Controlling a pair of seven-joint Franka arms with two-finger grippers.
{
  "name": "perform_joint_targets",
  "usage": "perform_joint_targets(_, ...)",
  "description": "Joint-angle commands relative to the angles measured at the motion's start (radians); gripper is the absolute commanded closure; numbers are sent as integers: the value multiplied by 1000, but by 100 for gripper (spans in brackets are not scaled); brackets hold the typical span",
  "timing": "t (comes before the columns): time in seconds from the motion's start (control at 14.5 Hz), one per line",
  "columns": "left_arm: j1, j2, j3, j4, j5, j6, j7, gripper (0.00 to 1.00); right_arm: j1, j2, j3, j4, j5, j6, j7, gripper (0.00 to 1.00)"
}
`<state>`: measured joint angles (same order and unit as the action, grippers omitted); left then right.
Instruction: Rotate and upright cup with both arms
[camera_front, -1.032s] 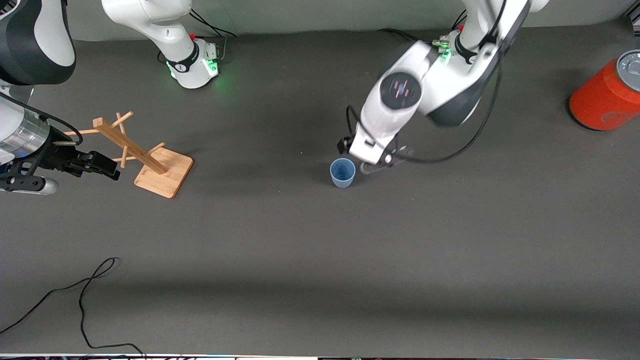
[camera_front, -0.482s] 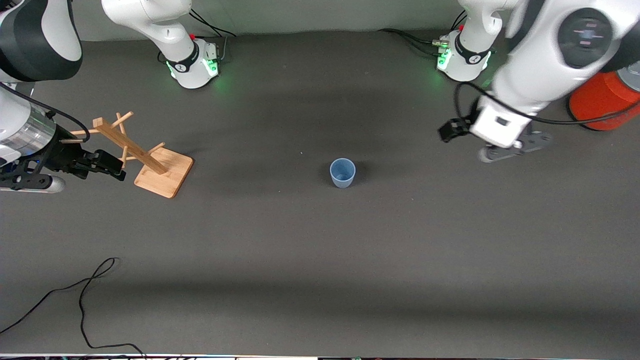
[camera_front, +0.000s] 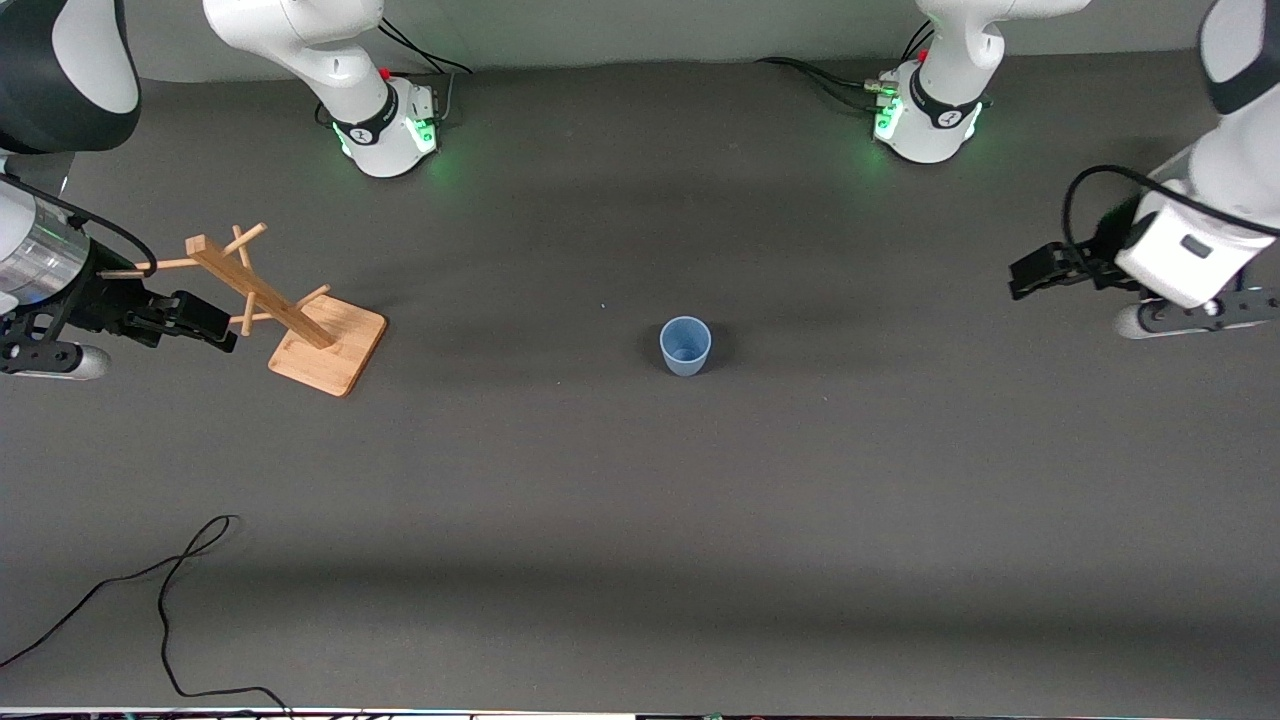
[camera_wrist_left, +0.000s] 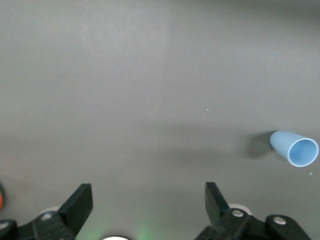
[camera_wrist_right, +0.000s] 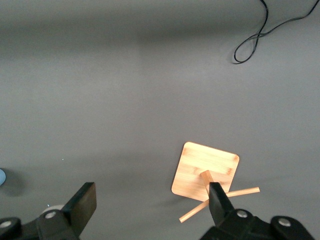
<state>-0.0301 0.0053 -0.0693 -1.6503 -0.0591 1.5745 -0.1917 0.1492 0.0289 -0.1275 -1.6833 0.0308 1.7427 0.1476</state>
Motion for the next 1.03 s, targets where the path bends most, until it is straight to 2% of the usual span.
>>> perform_joint_targets(0.0, -28, -10, 49, 41, 18, -63, 112, 0, 3, 3, -6, 30, 11, -22, -5, 0)
perform_joint_targets(0.34, -28, -11, 63, 49, 51, -90, 187, 0, -17, 2, 3, 33, 12, -25, -5, 0)
perform_joint_targets(0.62, -30, -8, 63, 49, 65, -87, 187, 0, -79, 6, 66, 40, -2, -25, -17, 0)
perform_joint_targets(0.96, -30, -7, 60, 49, 79, -87, 187, 0, -80, 9, 71, 45, -8, -25, -16, 0)
